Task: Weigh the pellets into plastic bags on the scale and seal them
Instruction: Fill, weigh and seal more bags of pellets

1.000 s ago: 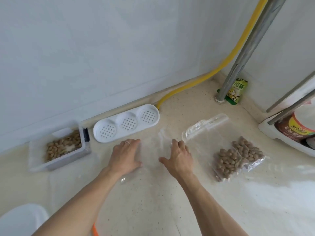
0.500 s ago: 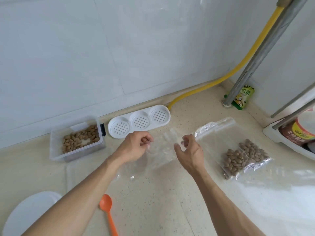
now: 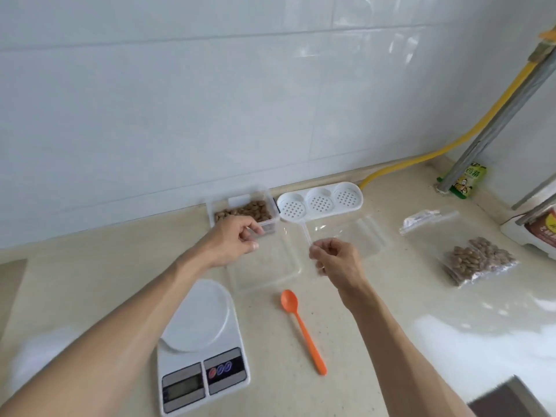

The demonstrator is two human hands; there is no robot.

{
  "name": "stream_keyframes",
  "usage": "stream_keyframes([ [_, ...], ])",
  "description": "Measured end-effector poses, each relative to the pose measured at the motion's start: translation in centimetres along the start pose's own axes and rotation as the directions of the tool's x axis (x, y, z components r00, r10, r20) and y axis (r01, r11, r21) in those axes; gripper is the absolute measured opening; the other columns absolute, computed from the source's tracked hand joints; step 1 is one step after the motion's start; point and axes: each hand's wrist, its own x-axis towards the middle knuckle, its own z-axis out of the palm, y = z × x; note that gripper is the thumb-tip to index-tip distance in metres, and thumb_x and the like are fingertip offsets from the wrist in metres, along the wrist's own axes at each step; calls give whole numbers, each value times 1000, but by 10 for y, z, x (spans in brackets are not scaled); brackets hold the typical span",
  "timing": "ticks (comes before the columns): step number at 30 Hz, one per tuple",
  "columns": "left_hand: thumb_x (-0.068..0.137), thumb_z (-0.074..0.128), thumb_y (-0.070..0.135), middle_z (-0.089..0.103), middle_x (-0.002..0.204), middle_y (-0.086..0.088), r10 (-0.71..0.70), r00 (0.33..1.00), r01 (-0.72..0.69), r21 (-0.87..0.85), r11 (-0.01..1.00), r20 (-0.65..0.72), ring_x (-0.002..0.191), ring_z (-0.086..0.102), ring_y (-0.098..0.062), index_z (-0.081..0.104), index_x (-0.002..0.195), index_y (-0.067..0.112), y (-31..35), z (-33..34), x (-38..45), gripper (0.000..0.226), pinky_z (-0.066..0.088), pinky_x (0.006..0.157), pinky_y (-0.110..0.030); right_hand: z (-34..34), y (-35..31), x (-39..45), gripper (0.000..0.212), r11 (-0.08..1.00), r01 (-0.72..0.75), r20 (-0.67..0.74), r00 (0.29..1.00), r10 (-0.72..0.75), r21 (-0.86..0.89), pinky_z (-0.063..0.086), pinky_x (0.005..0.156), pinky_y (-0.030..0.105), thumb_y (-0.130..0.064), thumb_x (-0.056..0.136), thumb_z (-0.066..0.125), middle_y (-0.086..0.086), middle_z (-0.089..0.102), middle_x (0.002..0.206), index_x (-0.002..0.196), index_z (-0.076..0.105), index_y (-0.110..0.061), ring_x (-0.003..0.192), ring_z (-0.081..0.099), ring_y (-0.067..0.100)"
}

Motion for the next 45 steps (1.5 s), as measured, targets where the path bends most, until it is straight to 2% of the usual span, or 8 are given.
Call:
stream_keyframes([
  [5, 84, 68, 7, 67, 83, -1, -76, 996, 72, 86, 994, 40, 72, 58, -8, 66, 100, 20, -55, -38, -64, 21, 47, 72, -21, 72, 20, -47, 5, 994, -105, 66, 992, 105, 3, 43, 51, 25, 0, 85, 66, 6, 60, 66, 80, 69, -1, 53, 51, 15],
  [10, 85, 63, 7, 64, 81, 10, -131, 990, 139, 223, 965, -49, 80, 61, -11, 65, 105, 20, -109, -50, -99, 24, 48, 75, -26, 128, 38, -76, 12, 981, -179, 76, 980, 184, -69, 52, 61, 23, -2, 86, 67, 7, 68, 79, 97, 68, -8, 65, 61, 14],
  [15, 89, 56, 7, 67, 95, 7, -34, 982, 97, 343, 934, -186, 94, 62, -18, 63, 111, 19, -130, -39, -103, 25, 43, 90, -34, 160, 55, -78, 24, 976, -206, -76, 977, 200, -72, 54, 65, 28, 0, 85, 65, 9, 67, 80, 108, 62, -8, 64, 62, 15],
  [22, 89, 58, 7, 68, 103, 0, 81, 977, 12, 435, 901, -196, 99, 63, -21, 63, 116, 17, -149, -28, -87, 30, 45, 89, -40, 162, 64, -62, 36, 958, -234, -184, 962, 202, -167, 58, 80, 38, -7, 86, 65, 6, 67, 88, 122, 58, -7, 80, 66, 21],
  [25, 89, 60, 12, 63, 120, -7, 83, 980, 14, 477, 879, -182, 110, 57, -26, 56, 130, 16, -155, -28, -88, 42, 43, 94, -42, 156, 59, -63, 35, 948, -190, -182, 972, 146, -254, 51, 68, 25, -15, 91, 63, 2, 65, 94, 125, 53, -10, 79, 61, 12],
  [29, 90, 60, 22, 58, 126, -9, 106, 984, -23, 488, 872, -144, 114, 53, -27, 53, 134, 15, -160, -21, -106, 45, 42, 97, -43, 153, 63, -73, 44, 868, -86, -164, 986, 5, -490, 44, 95, 39, -27, 97, 55, 11, 55, 129, 136, 46, -10, 116, 53, 25],
  [36, 90, 62, 29, 55, 129, -10, 147, 974, -47, 486, 873, -169, 120, 50, -27, 53, 134, 12, -159, 14, -163, 49, 43, 100, -44, 156, 77, -113, 37, 649, 196, -23, 949, -313, -735, 42, 90, 43, -24, 95, 58, 14, 55, 123, 127, 55, -7, 113, 50, 32],
  [45, 86, 63, 40, 56, 127, -12, 121, 967, 1, 475, 880, -226, 130, 45, -32, 55, 130, 9, -177, 60, -231, 55, 40, 102, -47, 149, 115, -170, 40, 507, 195, 84, 969, -234, -840, 41, 94, 41, -36, 100, 45, 5, 48, 140, 135, 51, -19, 120, 46, 25],
])
